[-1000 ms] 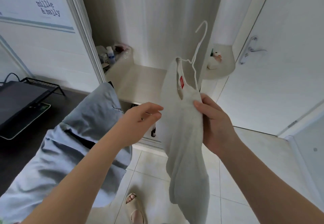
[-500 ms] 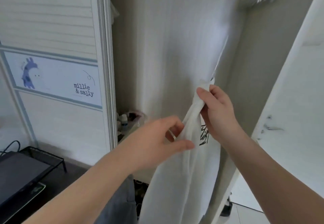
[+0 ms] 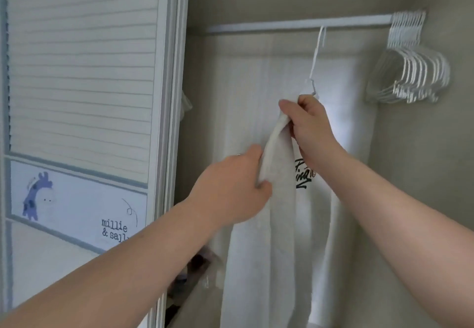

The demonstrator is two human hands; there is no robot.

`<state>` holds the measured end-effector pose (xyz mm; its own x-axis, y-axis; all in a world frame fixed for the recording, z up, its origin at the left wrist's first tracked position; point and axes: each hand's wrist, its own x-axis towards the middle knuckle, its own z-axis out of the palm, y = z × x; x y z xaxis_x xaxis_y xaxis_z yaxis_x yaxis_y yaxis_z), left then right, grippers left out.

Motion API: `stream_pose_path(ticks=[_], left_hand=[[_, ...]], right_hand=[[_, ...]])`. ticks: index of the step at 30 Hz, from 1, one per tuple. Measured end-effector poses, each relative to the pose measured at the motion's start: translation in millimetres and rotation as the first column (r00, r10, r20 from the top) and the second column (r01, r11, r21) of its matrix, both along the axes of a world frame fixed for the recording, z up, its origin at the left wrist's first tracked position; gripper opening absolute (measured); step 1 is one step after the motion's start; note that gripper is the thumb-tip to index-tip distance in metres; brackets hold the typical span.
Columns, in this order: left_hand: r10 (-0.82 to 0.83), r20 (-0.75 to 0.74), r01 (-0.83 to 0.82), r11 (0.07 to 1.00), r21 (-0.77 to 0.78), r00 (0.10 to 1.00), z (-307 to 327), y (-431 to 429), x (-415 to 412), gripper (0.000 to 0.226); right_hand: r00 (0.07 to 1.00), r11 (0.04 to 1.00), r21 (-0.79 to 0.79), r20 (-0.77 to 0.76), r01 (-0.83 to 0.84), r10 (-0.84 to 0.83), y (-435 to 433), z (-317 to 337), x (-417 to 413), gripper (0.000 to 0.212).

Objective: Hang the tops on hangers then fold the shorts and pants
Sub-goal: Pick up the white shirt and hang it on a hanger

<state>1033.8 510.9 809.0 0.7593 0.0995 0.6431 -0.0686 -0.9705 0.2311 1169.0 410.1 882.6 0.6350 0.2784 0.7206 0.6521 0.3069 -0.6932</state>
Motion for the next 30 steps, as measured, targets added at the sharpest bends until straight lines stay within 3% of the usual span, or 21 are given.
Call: stream_pose_path(ticks=[3, 9, 15, 21, 30], left_hand=[[0.082, 0.073, -0.088, 0.992, 0.087, 0.994, 32, 16, 33, 0.021], [0.221, 0.151, -0.252, 0.939, 0.235, 0.964, 105, 36, 97, 0.020], [0.319, 0.160, -0.354, 0.884, 0.306, 0.934, 153, 45, 153, 0.022], [0.381, 0.163, -0.414, 0.851, 0.323, 0.910, 175, 57, 192, 0.024], [0.395, 0.143, -0.420, 0.832, 0.362, 0.907, 169, 74, 213, 0.027]], right_hand=[[0.997, 1.000, 0.005, 0.073, -0.005, 0.005, 18, 40, 34, 0.033], [0.989, 1.000, 0.013, 0.144, 0.022, -0.024, 37, 118, 106, 0.022], [0.985, 0.998, 0.030, 0.158, 0.059, -0.063, 58, 172, 172, 0.030], [0.995, 0.999, 0.002, 0.096, 0.042, -0.042, 71, 196, 220, 0.031], [0.999, 0.994, -0.100, -0.016, -0.039, 0.037, 78, 186, 247, 0.012]])
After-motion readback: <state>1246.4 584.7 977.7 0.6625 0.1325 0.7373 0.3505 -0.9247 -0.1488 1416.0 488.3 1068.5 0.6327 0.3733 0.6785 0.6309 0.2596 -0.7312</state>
